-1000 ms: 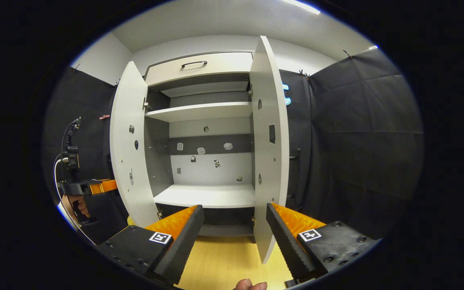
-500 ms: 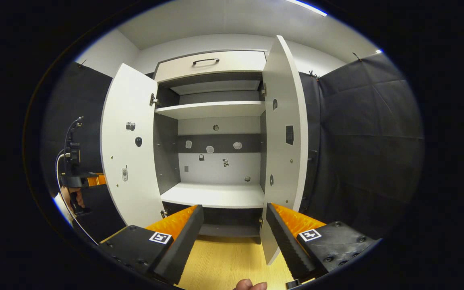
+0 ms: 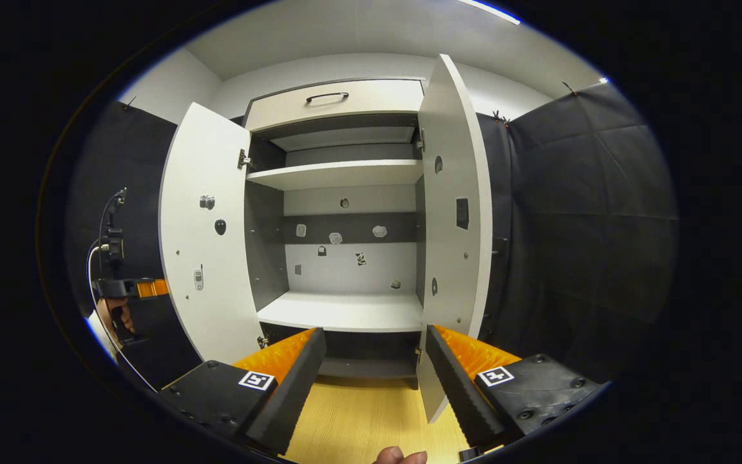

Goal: Open the right door of the double-door shoe cabinet with the right hand, and open the left door with the left hand.

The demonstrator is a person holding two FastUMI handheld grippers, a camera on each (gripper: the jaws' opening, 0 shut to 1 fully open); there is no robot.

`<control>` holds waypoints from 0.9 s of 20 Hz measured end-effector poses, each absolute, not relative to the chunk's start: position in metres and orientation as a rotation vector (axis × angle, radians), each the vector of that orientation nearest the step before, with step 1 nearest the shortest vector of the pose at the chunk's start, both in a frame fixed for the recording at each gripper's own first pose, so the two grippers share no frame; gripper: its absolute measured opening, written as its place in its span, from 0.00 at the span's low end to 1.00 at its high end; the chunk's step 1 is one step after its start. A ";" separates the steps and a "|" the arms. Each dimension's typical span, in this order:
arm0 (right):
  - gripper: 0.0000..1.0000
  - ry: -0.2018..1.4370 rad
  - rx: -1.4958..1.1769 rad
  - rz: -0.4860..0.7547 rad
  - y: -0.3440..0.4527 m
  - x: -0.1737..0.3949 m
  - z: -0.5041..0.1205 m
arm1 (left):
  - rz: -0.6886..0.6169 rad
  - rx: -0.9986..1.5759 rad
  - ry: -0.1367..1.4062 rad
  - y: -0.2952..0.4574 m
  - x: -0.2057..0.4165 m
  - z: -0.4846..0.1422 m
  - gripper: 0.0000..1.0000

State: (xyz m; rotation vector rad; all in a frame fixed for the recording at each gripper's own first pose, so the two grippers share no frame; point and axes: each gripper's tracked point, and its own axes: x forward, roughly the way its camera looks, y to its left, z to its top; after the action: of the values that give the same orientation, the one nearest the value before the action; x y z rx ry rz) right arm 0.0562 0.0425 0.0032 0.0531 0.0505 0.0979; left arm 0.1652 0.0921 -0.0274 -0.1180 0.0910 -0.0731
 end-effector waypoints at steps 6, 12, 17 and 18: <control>0.98 0.061 0.064 0.105 0.043 0.055 0.001 | -0.040 -0.081 0.077 0.096 0.141 -0.018 0.16; 0.98 0.060 0.066 0.125 0.046 0.056 0.003 | 0.000 -0.059 0.062 0.094 0.098 -0.003 0.24; 0.98 0.052 0.081 0.129 0.045 0.064 0.008 | -0.017 -0.080 0.052 0.071 0.075 0.008 0.63; 0.98 0.052 0.082 0.130 0.044 0.065 0.009 | -0.029 -0.084 0.053 0.064 0.072 0.007 0.72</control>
State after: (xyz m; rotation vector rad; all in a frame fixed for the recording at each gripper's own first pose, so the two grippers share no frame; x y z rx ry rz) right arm 0.0654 0.0443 0.0091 0.0824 0.0522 0.1300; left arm 0.0721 0.0639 0.0075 -0.0839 0.0534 -0.0292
